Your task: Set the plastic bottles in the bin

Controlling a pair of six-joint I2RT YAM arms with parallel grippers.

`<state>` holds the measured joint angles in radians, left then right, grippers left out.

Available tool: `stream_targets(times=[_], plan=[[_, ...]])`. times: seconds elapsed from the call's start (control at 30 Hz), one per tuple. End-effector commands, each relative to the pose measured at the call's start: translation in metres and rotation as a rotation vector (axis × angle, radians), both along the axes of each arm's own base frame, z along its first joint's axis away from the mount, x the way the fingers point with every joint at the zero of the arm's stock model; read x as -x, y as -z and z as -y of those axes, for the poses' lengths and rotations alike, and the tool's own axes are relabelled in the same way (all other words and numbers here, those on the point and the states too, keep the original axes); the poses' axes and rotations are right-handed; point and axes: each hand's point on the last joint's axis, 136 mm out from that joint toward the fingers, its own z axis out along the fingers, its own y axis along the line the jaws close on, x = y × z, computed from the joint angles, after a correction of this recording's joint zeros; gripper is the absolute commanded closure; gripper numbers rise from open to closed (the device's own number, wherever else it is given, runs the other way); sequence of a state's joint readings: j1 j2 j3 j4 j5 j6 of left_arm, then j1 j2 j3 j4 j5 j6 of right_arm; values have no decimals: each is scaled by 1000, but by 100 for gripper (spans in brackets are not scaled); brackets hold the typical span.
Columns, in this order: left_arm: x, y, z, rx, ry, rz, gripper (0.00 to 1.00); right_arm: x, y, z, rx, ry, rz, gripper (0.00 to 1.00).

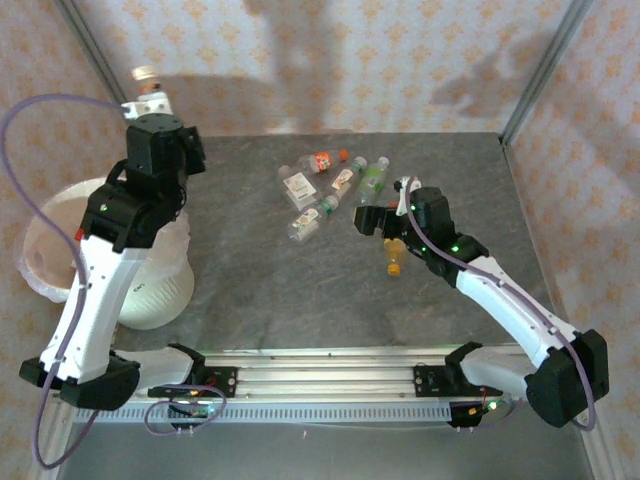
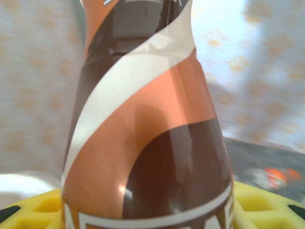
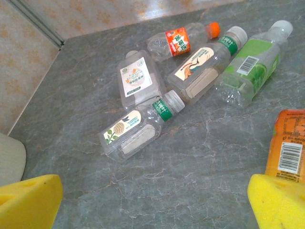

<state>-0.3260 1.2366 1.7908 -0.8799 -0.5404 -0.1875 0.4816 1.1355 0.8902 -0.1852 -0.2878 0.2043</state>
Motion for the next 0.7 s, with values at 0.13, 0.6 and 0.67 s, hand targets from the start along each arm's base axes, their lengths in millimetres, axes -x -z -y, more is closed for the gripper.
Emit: stream_targets(times=[0.13, 0.6, 0.67], plan=[[83, -5, -101, -252, -469, -127, 56, -13, -32, -16, -26, -56, 92, 0], [153, 82, -172, -91, -730, -354, 52, -22, -39, -30, -21, -110, 86, 0], [159, 98, -178, -31, -740, -371, 52, -23, -41, -30, -18, -112, 89, 0]])
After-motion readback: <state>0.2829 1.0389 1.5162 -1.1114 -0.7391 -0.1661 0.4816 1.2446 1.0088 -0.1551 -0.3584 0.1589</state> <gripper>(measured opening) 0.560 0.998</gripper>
